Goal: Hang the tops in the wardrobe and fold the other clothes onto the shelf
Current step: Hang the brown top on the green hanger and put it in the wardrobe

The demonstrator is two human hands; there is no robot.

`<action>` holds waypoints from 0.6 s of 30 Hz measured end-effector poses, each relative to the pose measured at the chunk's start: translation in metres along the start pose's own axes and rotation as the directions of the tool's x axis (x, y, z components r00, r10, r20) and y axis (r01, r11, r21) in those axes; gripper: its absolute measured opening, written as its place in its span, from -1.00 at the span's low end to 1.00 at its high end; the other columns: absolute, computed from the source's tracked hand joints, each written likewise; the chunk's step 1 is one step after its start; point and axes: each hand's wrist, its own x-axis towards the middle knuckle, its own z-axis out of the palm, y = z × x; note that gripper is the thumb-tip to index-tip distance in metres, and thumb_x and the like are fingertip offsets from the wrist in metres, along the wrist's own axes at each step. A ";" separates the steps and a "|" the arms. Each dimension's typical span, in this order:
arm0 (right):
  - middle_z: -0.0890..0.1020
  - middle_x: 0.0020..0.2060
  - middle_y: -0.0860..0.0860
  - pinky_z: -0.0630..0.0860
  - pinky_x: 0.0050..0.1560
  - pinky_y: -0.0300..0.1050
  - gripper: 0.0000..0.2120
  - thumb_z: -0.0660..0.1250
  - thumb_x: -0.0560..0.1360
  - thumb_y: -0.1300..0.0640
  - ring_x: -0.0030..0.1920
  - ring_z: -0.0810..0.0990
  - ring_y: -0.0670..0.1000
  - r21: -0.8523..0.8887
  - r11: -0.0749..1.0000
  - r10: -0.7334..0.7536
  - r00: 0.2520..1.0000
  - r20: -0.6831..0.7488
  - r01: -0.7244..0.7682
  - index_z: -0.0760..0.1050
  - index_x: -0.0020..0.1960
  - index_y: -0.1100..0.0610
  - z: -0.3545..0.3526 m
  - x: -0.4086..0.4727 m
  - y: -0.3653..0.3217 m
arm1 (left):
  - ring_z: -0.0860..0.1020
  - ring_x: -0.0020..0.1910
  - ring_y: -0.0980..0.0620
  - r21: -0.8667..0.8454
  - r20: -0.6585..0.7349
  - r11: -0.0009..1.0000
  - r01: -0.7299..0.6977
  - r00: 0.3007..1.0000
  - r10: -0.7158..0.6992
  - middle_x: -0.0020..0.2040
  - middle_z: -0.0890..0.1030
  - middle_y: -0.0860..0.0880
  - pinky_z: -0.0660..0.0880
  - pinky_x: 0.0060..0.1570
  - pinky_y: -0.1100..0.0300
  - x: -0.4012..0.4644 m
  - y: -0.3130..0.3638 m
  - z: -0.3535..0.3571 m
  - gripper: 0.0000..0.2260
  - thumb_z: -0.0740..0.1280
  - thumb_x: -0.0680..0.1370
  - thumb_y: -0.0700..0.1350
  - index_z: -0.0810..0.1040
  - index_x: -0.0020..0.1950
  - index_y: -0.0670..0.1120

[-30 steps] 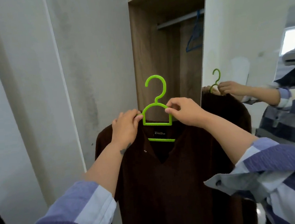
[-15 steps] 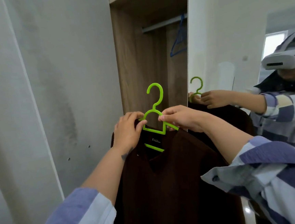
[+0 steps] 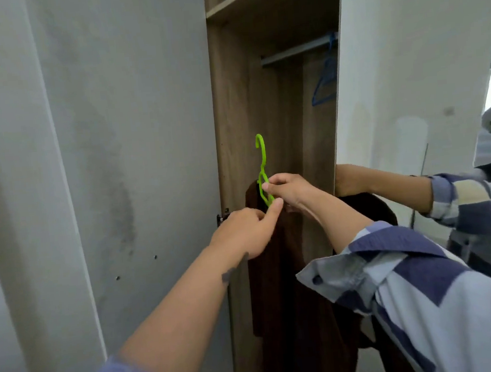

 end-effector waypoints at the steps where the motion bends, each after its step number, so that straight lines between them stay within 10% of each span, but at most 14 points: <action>1: 0.44 -0.41 0.02 0.26 -0.50 -0.27 -0.94 0.35 0.52 0.13 -0.57 0.38 -0.13 0.017 1.000 0.002 1.000 -0.011 -0.002 0.48 -0.07 0.09 0.002 0.006 -0.003 | 0.61 -0.11 -0.02 0.083 0.027 0.996 0.013 1.000 -0.016 -0.15 0.66 -0.02 0.53 -0.02 0.06 0.002 0.004 -0.002 -0.37 -0.07 0.51 0.40 0.57 -0.13 -0.04; 9: 0.47 -0.40 0.00 0.25 -0.45 -0.25 -0.93 0.29 0.56 0.11 -0.45 0.42 -0.10 0.046 0.997 -0.064 0.997 -0.031 0.066 0.45 0.02 0.08 0.007 0.043 -0.039 | 0.54 0.14 -0.16 0.355 -0.207 0.907 0.226 0.965 -0.160 0.16 0.55 -0.15 0.36 -0.15 0.07 0.027 0.014 0.008 -0.78 0.19 0.58 -0.16 0.35 0.21 -0.16; 18: 0.51 -0.25 -0.01 0.34 -0.35 -0.22 -0.73 0.05 0.64 0.08 -0.35 0.46 -0.07 0.064 0.995 -0.076 0.994 -0.080 0.081 0.45 0.22 0.09 0.009 0.134 -0.056 | 0.58 0.07 -0.15 0.351 -0.404 0.929 0.121 0.914 0.033 0.09 0.60 -0.13 0.35 -0.22 0.08 0.131 -0.010 -0.014 -0.86 0.10 0.64 -0.15 0.35 0.15 -0.14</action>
